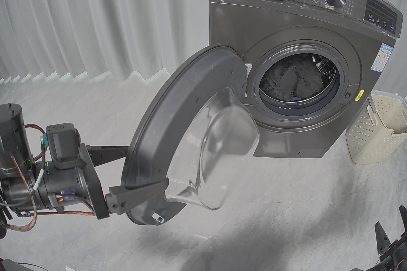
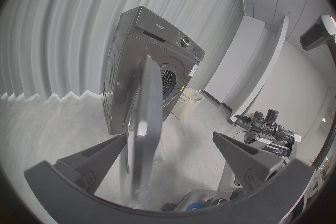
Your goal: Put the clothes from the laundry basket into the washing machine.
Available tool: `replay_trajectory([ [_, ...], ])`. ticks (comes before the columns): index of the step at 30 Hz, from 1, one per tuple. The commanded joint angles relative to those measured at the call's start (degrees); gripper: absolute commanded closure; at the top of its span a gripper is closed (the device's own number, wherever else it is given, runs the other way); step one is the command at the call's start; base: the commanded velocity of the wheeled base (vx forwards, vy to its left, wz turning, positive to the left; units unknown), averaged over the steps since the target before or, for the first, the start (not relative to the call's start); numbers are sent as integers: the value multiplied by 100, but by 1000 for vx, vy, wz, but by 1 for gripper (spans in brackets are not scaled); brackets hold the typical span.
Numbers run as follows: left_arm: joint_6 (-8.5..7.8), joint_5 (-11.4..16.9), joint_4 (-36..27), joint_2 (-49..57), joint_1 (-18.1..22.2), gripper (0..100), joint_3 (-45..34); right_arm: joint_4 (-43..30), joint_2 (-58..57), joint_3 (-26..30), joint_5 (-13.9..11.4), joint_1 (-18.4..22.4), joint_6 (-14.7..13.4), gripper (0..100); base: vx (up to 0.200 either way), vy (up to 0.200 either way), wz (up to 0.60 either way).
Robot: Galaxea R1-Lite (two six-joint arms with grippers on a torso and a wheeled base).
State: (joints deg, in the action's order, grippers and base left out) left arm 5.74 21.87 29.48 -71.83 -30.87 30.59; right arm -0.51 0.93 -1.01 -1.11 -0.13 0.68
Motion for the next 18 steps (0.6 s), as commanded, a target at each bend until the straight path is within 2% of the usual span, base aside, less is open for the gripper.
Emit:
replay_trajectory([
  [1,41,-25,5,292,-104,0,-176,-2,-93,84,-3,-4,2,0,0,0,0],
  [5,32,-69,93,362,63,0,-185,-2,-93,84,-3,-4,2,0,0,0,0],
  [8,23,-122,331,512,529,0,-167,-2,-93,84,-3,-4,2,0,0,0,0],
  [9,23,-130,339,512,547,0,-167,-2,-93,84,-3,-4,2,0,0,0,0],
  [10,23,-253,454,547,802,0,-149,-2,-93,84,-3,-4,2,0,0,0,0],
  [12,41,-350,542,573,1056,0,-149,-2,-93,84,-3,-4,2,0,0,0,0],
  [16,-12,-350,506,565,1628,0,-264,-2,-93,84,-3,-4,2,0,0,0,0],
  [18,-29,-350,542,494,1716,0,-396,-2,-93,84,-3,-4,2,0,0,0,0],
])
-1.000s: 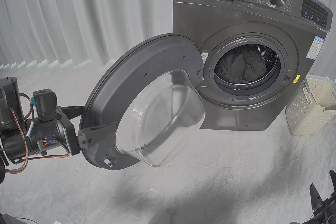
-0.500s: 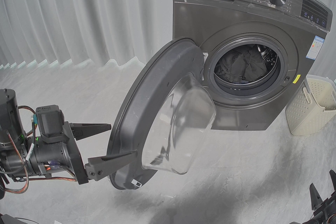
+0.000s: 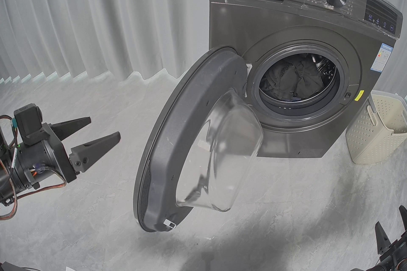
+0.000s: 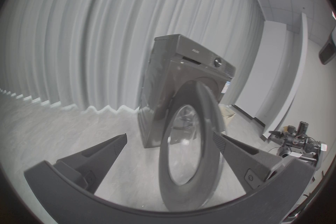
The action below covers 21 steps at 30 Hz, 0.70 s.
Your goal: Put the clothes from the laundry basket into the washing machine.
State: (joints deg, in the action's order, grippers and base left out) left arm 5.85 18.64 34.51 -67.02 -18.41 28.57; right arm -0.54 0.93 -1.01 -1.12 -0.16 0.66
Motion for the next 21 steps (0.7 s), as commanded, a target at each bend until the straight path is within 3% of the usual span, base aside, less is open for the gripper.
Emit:
replay_trajectory([
  [1,-58,-36,38,-48,452,0,-238,1,-93,84,-2,-2,4,0,0,0,0],
  [7,-216,-27,56,-390,311,0,-370,1,-93,84,-2,-2,4,0,0,0,0],
  [11,-357,-36,56,-760,-40,0,-344,1,-93,84,-2,-2,4,0,0,0,0],
  [21,-330,-431,214,-1410,-884,0,8,1,-93,84,-2,-2,4,0,0,0,0],
])
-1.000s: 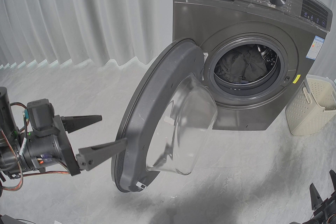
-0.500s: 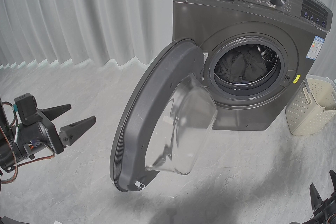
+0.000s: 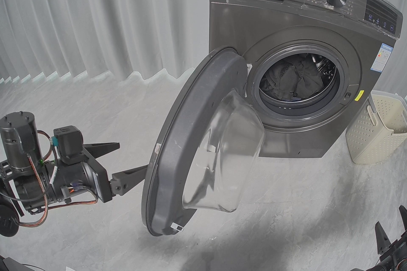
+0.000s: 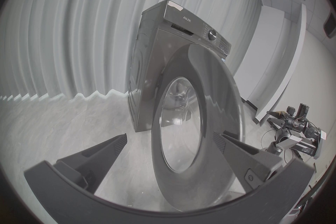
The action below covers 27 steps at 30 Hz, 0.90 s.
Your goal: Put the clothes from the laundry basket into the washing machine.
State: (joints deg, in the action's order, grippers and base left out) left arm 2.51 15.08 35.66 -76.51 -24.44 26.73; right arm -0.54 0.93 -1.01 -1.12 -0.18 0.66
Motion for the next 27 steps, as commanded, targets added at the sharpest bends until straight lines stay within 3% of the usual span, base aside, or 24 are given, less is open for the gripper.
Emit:
replay_trajectory([
  [1,13,-84,143,-514,-316,0,218,1,-93,84,-2,1,4,0,0,0,0],
  [11,206,-524,1172,-1270,-1212,0,403,1,-93,84,-11,1,4,0,0,0,0],
  [15,364,-778,1558,-1666,-1669,0,675,1,-93,84,-11,1,4,0,0,0,0],
  [27,549,-937,1690,-2509,-2091,0,1581,1,-93,84,-11,1,4,0,0,0,0],
])
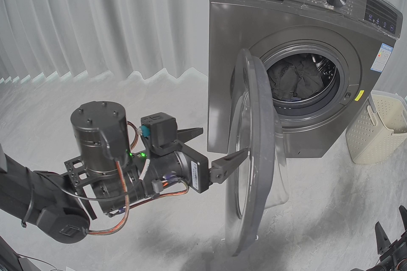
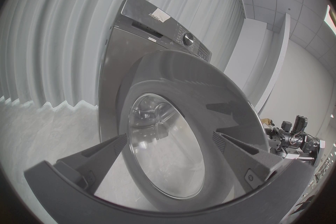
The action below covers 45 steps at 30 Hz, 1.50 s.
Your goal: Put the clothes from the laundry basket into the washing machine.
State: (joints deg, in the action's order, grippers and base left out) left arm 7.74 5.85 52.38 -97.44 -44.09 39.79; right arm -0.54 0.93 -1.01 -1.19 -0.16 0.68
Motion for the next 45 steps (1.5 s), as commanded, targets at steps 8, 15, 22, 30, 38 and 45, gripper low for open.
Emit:
replay_trajectory([
  [8,43,-23,26,-882,-222,0,811,1,-93,84,-4,-2,2,0,0,0,0],
  [15,316,-31,26,-1260,-275,0,1382,1,-93,84,-4,-2,2,0,0,0,0],
  [22,386,-357,167,-1805,-346,0,2147,1,-93,84,-4,-2,2,0,0,0,0],
  [30,395,-374,167,-2359,-389,0,2973,1,-93,84,-4,-2,2,0,0,0,0],
  [38,483,-568,88,-3009,-451,0,3931,1,-93,84,-4,-2,2,0,0,0,0],
  [45,579,-849,-9,-3457,-442,0,4617,1,-93,84,-4,-2,2,0,0,0,0],
])
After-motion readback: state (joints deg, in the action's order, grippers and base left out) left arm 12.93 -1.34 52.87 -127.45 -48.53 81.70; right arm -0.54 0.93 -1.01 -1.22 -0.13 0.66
